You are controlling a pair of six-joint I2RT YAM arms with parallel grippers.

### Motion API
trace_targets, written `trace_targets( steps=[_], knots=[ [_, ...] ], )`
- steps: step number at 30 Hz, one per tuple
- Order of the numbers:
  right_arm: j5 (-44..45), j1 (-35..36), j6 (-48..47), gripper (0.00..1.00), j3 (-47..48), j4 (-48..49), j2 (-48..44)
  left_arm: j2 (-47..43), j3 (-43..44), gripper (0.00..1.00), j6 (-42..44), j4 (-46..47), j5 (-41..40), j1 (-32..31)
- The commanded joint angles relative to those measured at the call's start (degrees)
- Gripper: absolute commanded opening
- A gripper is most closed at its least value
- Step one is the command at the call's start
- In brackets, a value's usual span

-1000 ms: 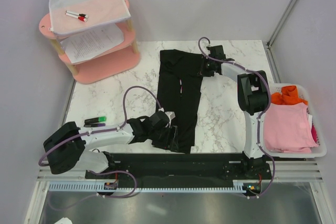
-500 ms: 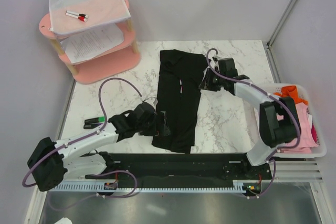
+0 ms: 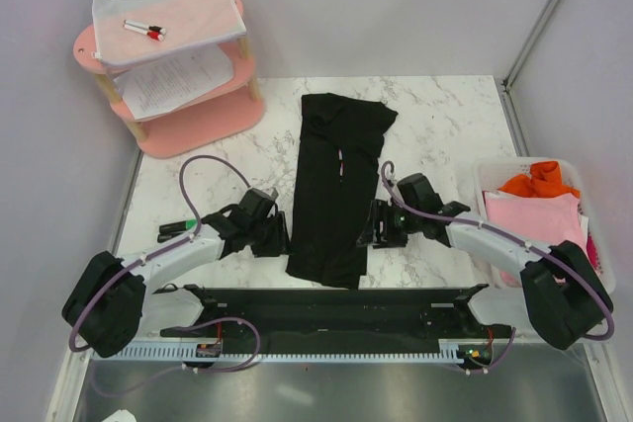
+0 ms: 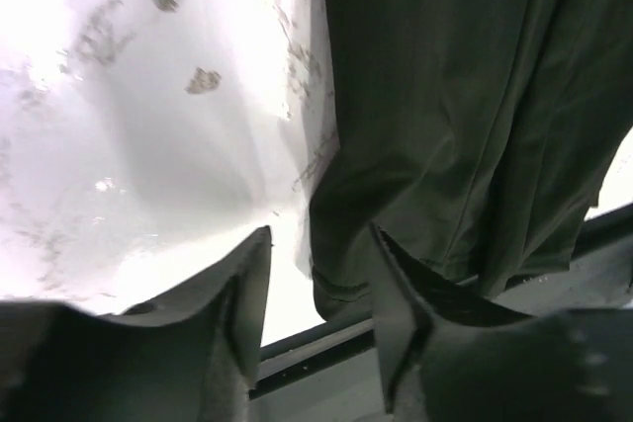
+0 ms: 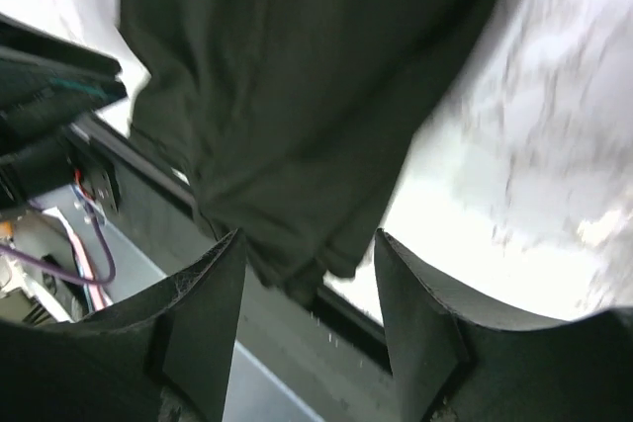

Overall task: Fold and stack the t-shirts
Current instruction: Grab the bottom of the folded rectangular tshirt with both arms

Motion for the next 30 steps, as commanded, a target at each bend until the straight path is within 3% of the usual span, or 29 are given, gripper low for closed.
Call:
trace_targets(
  steps=[1, 6, 10, 13, 16, 17, 30],
  knots=[
    [-0.72, 1.84, 4.77, 0.62, -2.61, -4.94, -4.35, 0.17, -2.24, 0.47, 1.21, 4.10, 5.68, 0.24],
    [-0.54, 2.54, 5.21, 0.62, -4.55, -8.64, -5.23, 2.37, -3.56, 0.49, 0.59, 6.48, 7.97, 0.15],
    [-1.77, 3.51, 7.14, 0.63, -6.30, -5.75, -4.79, 3.60, -4.17, 0.49, 0.59, 8.33, 9.73, -0.03],
    [-2.48, 4.82, 9.16, 0.63, -7.45, -2.05, -3.12, 4.48, -4.35, 0.34, 0.15, 9.73, 10.70, -0.73],
    [-3.35, 6.23, 11.97, 0.62, -8.94, 2.78, -1.45, 5.97, -4.18, 0.06, -0.47, 10.61, 11.05, -1.70],
    [-3.36, 6.76, 12.42, 0.62, -9.47, 4.62, -1.10, 6.67, -4.09, 0.02, -0.81, 10.88, 11.23, -2.48],
    [-2.74, 7.46, 14.35, 0.60, -10.88, 11.14, 2.94, 12.56, -2.15, 0.02, -3.63, 14.48, 11.14, -8.46]
  ],
)
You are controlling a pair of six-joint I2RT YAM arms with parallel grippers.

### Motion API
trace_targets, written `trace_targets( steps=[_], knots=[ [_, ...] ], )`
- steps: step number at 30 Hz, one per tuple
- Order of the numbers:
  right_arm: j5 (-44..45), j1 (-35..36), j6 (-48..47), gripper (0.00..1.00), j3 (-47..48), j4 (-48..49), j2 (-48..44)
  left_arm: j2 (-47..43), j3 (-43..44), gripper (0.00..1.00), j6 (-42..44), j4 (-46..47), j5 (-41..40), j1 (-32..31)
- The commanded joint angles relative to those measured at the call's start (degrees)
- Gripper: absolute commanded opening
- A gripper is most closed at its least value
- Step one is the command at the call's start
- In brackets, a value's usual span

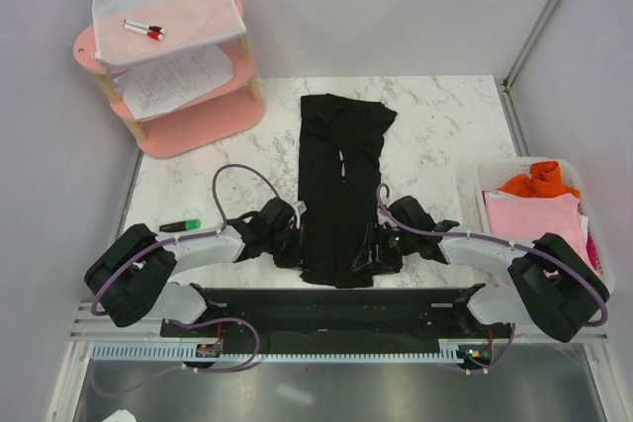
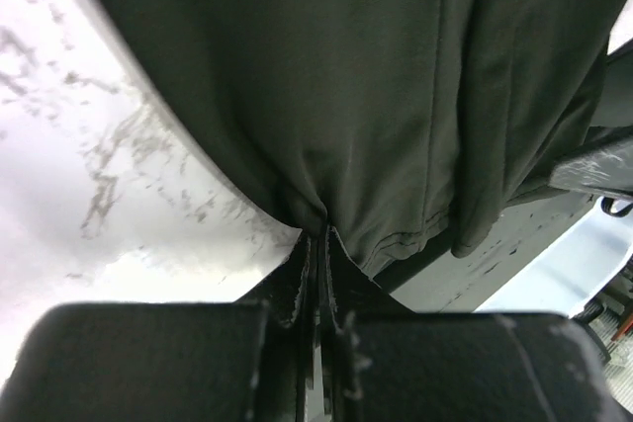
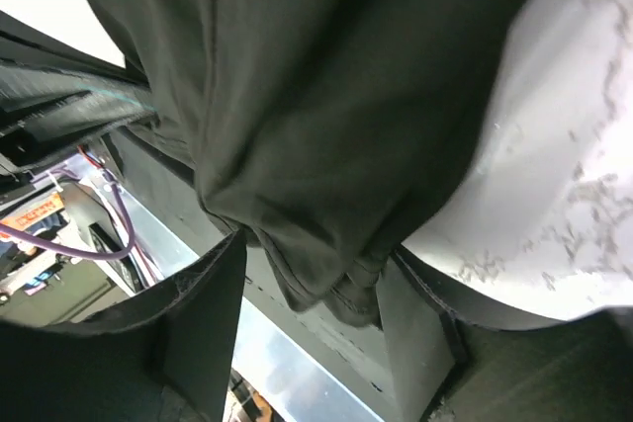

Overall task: Fold and stack the t-shirts
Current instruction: Grab the bottom of the folded rectangular tshirt with both arms, then fold the folded rectangular tshirt in 1/3 of the way

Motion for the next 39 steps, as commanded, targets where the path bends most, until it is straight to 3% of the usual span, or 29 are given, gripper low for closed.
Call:
trace_targets(
  steps=[1, 3, 4, 6, 13, 18, 27, 39],
  knots=[
    [0.03, 0.45, 1.39, 0.52, -0.78, 4.43, 2.20, 1.86, 0.12, 0.02, -1.25, -0.16, -0.95, -0.99],
    [-0.58, 0.62, 1.31, 0.34, -0.69, 4.17, 3.34, 1.42, -0.06, 0.02, -1.16, -0.69, -1.47, -1.08],
    [-0.67, 0.71, 1.22, 0.14, -0.52, 3.30, 3.52, 0.46, -0.06, 0.02, -1.25, -1.13, -1.91, -1.08],
    [-0.24, 0.89, 0.52, 0.00, -0.26, 1.89, 3.09, -0.51, 0.12, 0.02, -1.25, -2.79, -3.05, -1.08],
    [2.05, 0.98, -2.30, 0.00, 5.45, -6.46, -3.15, -4.82, 4.59, 0.02, -1.25, -7.98, -5.51, -1.08],
    [5.82, 0.98, -2.56, 0.00, 10.89, -6.21, -4.56, -3.60, 12.31, 0.02, 0.24, -11.94, -9.64, -0.82],
    [17.51, 0.19, -7.39, 0.00, 20.21, -6.20, 0.79, 3.60, 25.24, 0.02, 3.14, -13.96, -10.26, 2.69],
    [28.95, -2.36, -14.86, 0.00, 30.76, -5.77, 10.28, 12.22, 36.32, 0.02, 7.19, -14.93, -6.75, 9.55]
  ],
)
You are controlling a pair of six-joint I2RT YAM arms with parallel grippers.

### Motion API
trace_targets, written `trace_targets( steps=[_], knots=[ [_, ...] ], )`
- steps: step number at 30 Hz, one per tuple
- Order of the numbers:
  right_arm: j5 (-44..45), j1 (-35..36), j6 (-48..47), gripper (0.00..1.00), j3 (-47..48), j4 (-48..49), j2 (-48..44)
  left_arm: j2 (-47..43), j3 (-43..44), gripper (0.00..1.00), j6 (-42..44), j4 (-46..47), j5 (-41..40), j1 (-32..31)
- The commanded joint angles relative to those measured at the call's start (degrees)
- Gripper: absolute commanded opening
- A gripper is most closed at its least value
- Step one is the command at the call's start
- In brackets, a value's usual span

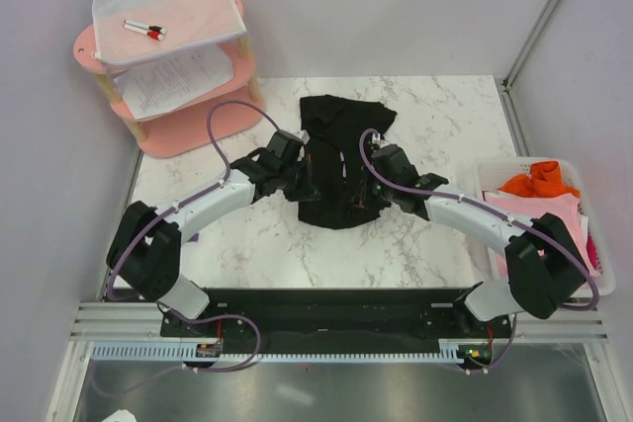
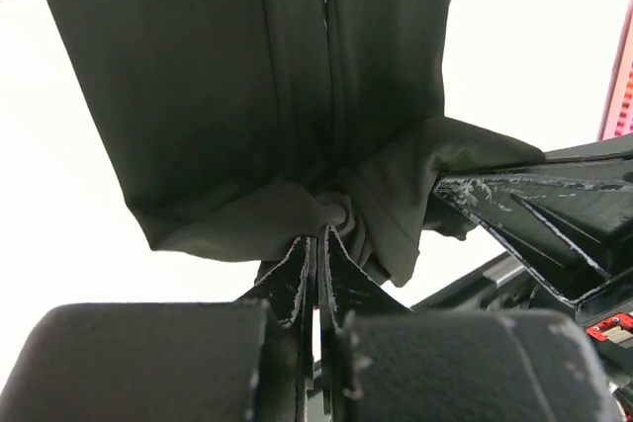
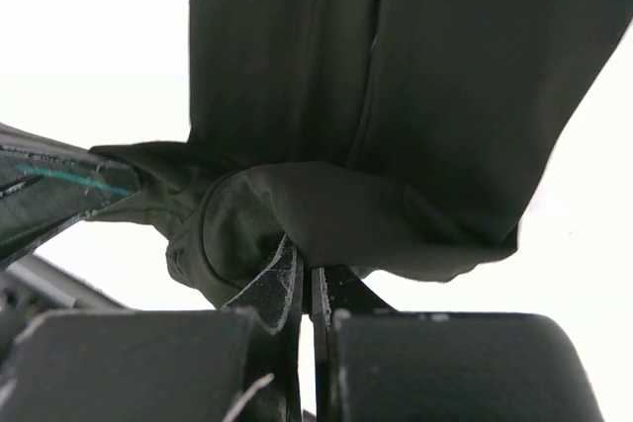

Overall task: Fold and stack the t-shirts
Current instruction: Fold the folded rectangular tshirt in 1/3 of the way

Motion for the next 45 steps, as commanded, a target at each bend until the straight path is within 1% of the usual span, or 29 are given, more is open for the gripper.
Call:
trace_targets(
  steps=[1, 10, 13, 19, 21, 22, 23, 24, 25, 26, 27, 28, 29, 30, 31, 32, 33, 36, 38, 39, 40, 41, 42, 43, 45],
  knots=[
    [5.06, -2.08, -3.91, 0.00, 5.68, 1.47, 4.18, 3.83, 5.16, 0.02, 3.84, -0.28, 2.43, 2.36],
    [3.04, -7.00, -4.18, 0.02, 11.13, 3.84, 15.70, 14.38, 11.58, 0.02, 5.08, -0.37, 5.07, 6.06],
    [1.37, -8.50, -3.92, 0.02, 11.48, 6.56, 19.13, 17.98, 14.39, 0.02, 6.04, -0.46, 6.12, 6.85],
    [-3.81, -11.66, -3.13, 0.06, 15.79, 9.38, 27.13, 23.51, 19.84, 0.02, 7.45, -1.51, 7.44, 9.31],
    [-5.92, -13.06, -3.30, 0.08, 17.89, 10.87, 28.19, 24.40, 21.42, 0.05, 7.71, -2.22, 7.79, 10.36],
    [-6.45, -13.51, -3.22, 0.19, 18.51, 11.48, 28.19, 24.58, 21.69, 0.09, 7.89, -2.22, 8.32, 10.71],
    [-7.15, -13.77, -3.21, 0.24, 19.04, 14.01, 28.02, 24.49, 22.12, 0.22, 8.15, -2.22, 8.24, 11.41],
    [-8.03, -14.64, -2.43, 0.29, 18.87, 14.99, 27.06, 24.32, 22.39, 0.30, 8.76, -2.22, 7.98, 11.68],
    [-8.47, -15.00, -1.99, 0.44, 18.61, 17.61, 26.53, 23.71, 22.65, 0.47, 9.12, -2.31, 7.45, 11.95],
    [-8.91, -15.27, -1.72, 0.49, 17.99, 20.43, 25.83, 23.09, 22.57, 0.71, 9.64, -2.22, 6.84, 12.21],
    [-8.92, -15.62, -1.37, 0.55, 17.64, 21.41, 24.08, 22.39, 22.66, 0.78, 10.08, -2.22, 6.05, 12.21],
    [-8.66, -15.62, -1.19, 0.68, 17.20, 22.46, 23.11, 21.60, 22.31, 0.84, 10.43, -2.31, 4.47, 12.21],
    [-8.74, -15.62, -1.19, 0.74, 15.98, 24.39, 21.01, 19.76, 22.04, 0.95, 10.96, -2.22, 3.76, 12.21],
    [-8.74, -15.62, -1.19, 0.80, 15.18, 25.28, 19.94, 18.70, 21.78, 0.97, 11.31, -2.22, 3.14, 12.21],
    [-8.83, -15.62, -1.63, 0.91, 14.48, 25.90, 19.06, 17.73, 20.99, 0.98, 11.58, -1.87, 2.53, 12.21],
    [-8.74, -15.62, -1.89, 0.97, 13.34, 26.16, 17.49, 15.46, 20.29, 0.98, 11.93, -1.52, 2.44, 12.21],
    [-8.74, -15.62, -2.24, 0.98, 12.98, 25.91, 16.86, 14.31, 19.67, 0.98, 12.02, -1.17, 2.44, 12.21],
    [-10.05, -15.62, -3.74, 0.98, 11.66, 24.15, 15.19, 10.35, 16.77, 0.98, 12.02, 0.59, 3.22, 12.12],
    [-11.29, -15.36, -5.05, 0.97, 10.52, 22.57, 14.31, 8.59, 14.67, 0.98, 11.67, 1.56, 4.10, 12.12],
    [-11.64, -15.18, -5.67, 0.88, 10.17, 21.95, 14.05, 8.15, 13.96, 0.98, 11.58, 1.82, 4.54, 12.12],
    [-11.90, -14.92, -6.55, 0.77, 9.56, 20.82, 13.87, 7.88, 12.39, 0.98, 11.49, 2.52, 4.72, 12.12],
    [-13.04, -14.31, -8.03, 0.57, 9.29, 20.54, 13.69, 7.71, 11.59, 0.98, 11.23, 2.79, 4.98, 12.04],
    [-13.31, -14.04, -8.83, 0.02, 9.11, 20.19, 13.78, 7.62, 10.80, 0.98, 11.06, 3.14, 5.51, 12.04],
    [-13.31, -13.69, -9.45, 0.00, 9.11, 18.80, 13.95, 7.53, 9.14, 0.98, 10.62, 3.58, 5.86, 12.04],
    [-15.85, -12.81, -10.95, 0.00, 9.37, 18.17, 15.01, 7.70, 7.55, 0.98, 10.00, 5.16, 6.56, 12.04]
  ],
)
